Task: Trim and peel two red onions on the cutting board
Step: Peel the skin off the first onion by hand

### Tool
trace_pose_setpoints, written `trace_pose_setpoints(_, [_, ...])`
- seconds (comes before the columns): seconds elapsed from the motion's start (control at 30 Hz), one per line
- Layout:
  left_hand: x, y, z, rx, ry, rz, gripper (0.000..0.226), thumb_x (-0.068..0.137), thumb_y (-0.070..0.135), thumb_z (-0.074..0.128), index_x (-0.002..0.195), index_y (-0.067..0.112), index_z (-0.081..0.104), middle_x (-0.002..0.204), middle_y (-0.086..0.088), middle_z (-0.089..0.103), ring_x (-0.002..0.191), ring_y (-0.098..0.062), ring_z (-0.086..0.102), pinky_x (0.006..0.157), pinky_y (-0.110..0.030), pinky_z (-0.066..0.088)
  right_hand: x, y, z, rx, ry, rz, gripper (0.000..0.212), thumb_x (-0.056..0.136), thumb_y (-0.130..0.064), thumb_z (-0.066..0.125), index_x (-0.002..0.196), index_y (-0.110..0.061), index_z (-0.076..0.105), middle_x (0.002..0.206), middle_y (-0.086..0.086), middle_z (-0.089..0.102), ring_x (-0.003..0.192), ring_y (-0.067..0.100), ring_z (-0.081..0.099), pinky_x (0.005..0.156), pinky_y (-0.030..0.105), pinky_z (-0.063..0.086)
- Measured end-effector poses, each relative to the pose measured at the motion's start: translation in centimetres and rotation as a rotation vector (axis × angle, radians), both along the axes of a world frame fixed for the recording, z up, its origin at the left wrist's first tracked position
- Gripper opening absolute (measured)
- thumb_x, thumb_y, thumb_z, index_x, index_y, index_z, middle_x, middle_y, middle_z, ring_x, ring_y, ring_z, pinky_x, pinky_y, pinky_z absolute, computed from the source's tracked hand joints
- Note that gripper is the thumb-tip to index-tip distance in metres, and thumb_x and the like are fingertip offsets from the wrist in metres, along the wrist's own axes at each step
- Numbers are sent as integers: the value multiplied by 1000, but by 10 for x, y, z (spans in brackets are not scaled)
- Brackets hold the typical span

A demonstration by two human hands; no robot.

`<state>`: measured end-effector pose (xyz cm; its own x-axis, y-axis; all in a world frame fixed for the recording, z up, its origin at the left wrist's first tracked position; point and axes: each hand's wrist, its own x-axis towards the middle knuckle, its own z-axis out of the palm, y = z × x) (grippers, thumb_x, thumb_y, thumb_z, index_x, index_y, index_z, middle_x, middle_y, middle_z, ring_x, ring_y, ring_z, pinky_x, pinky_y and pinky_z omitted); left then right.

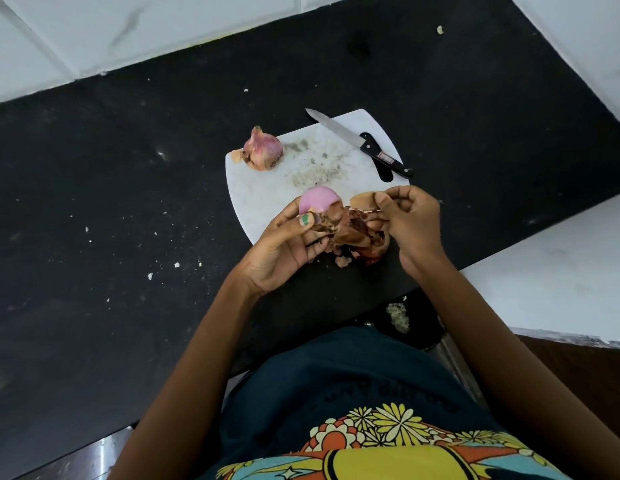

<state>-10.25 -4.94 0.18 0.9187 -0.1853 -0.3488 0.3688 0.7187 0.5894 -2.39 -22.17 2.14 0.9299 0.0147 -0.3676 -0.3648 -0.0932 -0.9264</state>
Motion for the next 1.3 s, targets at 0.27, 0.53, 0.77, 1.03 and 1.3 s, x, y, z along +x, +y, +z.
trace_pose_setpoints(0.27, [1,2,-2,80,58,37,92,46,28,95,124,9,50,102,-7,66,86,-17,66,71,-23,55,2,-9,-2,-194,-87,227,9,89,-4,63,90,-11,70,84,6,70,69,9,64,63,20,54])
trace_pose_setpoints(0.53, [0,-1,-4,141,88,43,41,72,4,69,110,13,56,95,-4,67,80,-11,65,69,-18,54,-4,-3,0,-589,-346,456,15,91,-17,61,86,-8,71,79,-4,61,79,16,59,84,35,48])
trace_pose_setpoints(0.77, [2,0,-5,193,62,47,71,48,22,93,109,14,57,91,0,70,85,-12,66,74,-20,54,-15,9,36,-162,-273,403,18,83,-19,74,98,-11,70,88,-2,71,78,2,67,66,15,52])
trace_pose_setpoints(1.03, [0,0,-4,194,33,50,55,63,6,86,108,11,55,88,-2,71,82,-14,68,75,-20,55,-19,15,33,-142,-208,422,20,79,-10,75,98,-10,71,87,-3,73,82,10,71,76,37,60])
trace_pose_setpoints(1.3, [1,-3,-4,178,30,31,71,46,26,95,104,13,57,87,-2,71,76,-12,67,71,-18,55,-16,14,28,-196,-302,362,14,78,1,67,86,-9,72,78,1,72,70,8,68,70,25,58])
